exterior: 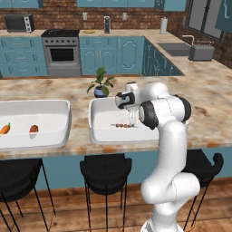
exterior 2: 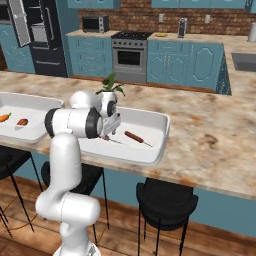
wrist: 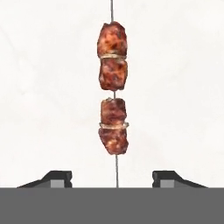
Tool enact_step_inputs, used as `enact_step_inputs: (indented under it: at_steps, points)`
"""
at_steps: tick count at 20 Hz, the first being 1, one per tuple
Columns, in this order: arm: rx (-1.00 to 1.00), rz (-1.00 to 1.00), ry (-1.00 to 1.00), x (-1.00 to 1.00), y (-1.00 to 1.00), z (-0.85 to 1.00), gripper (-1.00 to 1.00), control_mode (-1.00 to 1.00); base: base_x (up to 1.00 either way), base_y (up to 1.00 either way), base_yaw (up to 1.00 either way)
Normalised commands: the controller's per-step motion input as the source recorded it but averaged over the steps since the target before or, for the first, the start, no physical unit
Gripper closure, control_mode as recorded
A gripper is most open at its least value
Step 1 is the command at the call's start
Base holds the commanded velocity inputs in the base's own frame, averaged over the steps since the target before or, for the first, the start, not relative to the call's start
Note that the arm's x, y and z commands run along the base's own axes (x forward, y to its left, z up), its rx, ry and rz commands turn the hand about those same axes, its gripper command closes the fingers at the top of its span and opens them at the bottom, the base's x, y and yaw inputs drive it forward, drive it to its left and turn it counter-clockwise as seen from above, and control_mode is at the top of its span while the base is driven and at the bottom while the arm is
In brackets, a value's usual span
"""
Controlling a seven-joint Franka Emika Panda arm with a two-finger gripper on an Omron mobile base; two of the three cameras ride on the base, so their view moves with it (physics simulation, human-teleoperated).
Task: Place the cold items (carrot and sweet potato) from the fridge in one tupperware on the dining counter. Place the warm items (kebab skewer and hot dog) in the stove area in another tupperware.
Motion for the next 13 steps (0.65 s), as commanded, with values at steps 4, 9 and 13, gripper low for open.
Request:
enact_step_inputs:
  at_steps: [4,9,13]
  points:
    - [-0.08,0.00,0.04,0.03,0.25,0.57,-1.00,-1.00,0.00,0.00,0.00]
    - [0.04,-0.21,0.03,-0.50,0.04,1.00,-1.00,-1.00,0.00,0.00,0.00]
    - [0.12,-0.31,-0.19,-1.00,0.00,0.81,-1.00,-1.00,0.00,0.00,0.00]
